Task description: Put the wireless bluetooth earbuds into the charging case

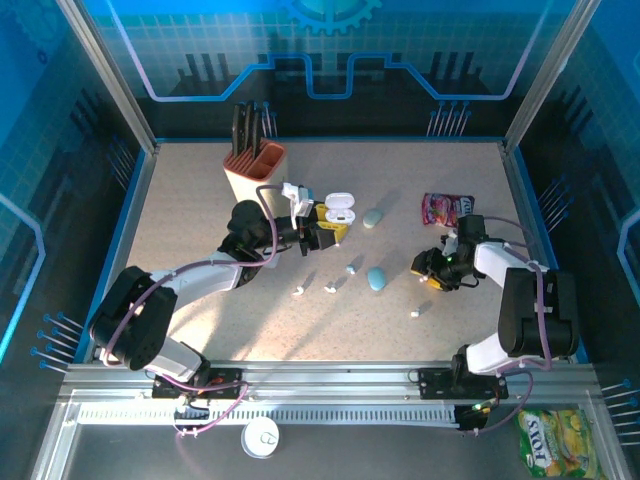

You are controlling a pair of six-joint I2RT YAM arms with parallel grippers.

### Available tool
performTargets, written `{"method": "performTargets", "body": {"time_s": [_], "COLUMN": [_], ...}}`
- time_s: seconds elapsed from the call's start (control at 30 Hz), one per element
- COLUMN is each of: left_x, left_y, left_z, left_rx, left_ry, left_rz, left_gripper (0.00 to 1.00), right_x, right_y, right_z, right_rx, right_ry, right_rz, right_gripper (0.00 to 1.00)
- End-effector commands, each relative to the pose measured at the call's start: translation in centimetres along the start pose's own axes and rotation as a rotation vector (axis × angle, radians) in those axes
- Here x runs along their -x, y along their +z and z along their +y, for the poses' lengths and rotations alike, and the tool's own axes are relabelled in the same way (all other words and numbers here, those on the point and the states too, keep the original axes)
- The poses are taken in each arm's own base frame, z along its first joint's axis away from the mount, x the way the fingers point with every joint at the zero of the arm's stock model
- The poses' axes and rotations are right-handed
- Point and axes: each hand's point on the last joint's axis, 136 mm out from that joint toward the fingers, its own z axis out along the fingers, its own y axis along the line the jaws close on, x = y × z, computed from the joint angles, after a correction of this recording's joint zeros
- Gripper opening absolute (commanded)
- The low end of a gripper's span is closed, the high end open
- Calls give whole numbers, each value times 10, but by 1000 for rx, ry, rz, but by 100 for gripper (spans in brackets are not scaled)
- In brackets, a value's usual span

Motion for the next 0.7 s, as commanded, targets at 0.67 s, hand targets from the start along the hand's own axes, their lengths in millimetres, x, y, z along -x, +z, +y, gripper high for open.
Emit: {"method": "performTargets", "body": {"time_s": [0.67], "left_x": [9], "left_y": [1], "left_z": [-8], "left_rx": [-44], "left_ry": [37], "left_rz": [-30], "left_gripper": [34], "right_x": [17], "right_y": [-18], "right_z": [0], "right_rx": [-8], "right_ry": [32], "right_rz": [-36], "right_gripper": [52]}}
